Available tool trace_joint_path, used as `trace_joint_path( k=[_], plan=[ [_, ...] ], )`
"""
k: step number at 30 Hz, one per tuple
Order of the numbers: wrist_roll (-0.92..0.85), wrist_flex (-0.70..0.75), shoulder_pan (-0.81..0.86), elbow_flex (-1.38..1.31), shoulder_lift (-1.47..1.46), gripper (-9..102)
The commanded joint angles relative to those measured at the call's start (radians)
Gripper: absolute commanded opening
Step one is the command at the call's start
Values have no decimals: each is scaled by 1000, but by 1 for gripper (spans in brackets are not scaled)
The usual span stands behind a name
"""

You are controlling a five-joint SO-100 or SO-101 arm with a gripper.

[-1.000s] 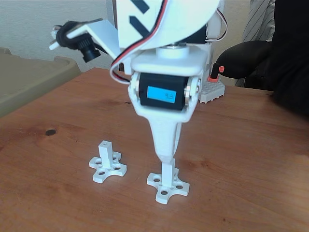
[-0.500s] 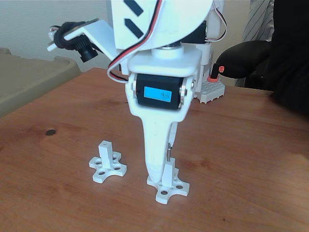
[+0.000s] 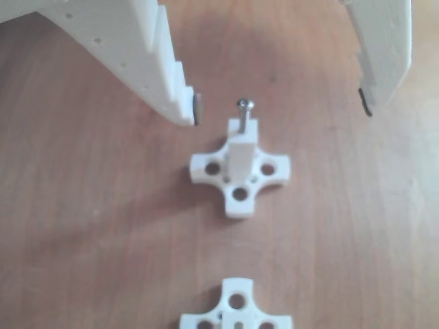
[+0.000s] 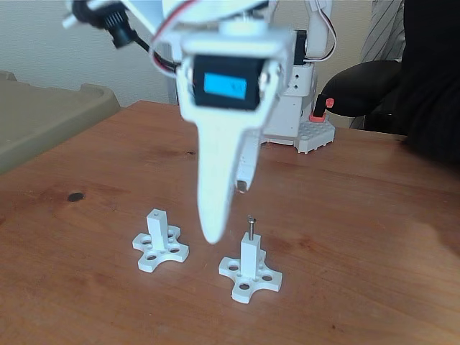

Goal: Grab the screw and set it in the hole.

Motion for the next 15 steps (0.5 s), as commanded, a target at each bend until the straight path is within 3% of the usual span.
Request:
trace_joint_path(
  k=[1, 10, 11, 15],
  plan=[
    [-25, 17, 8, -28, 141, 32],
    [-71, -51, 72, 150, 433, 5],
    [-83, -75, 87, 230, 541, -4],
    [-81, -74, 94, 339, 681, -4]
  ],
)
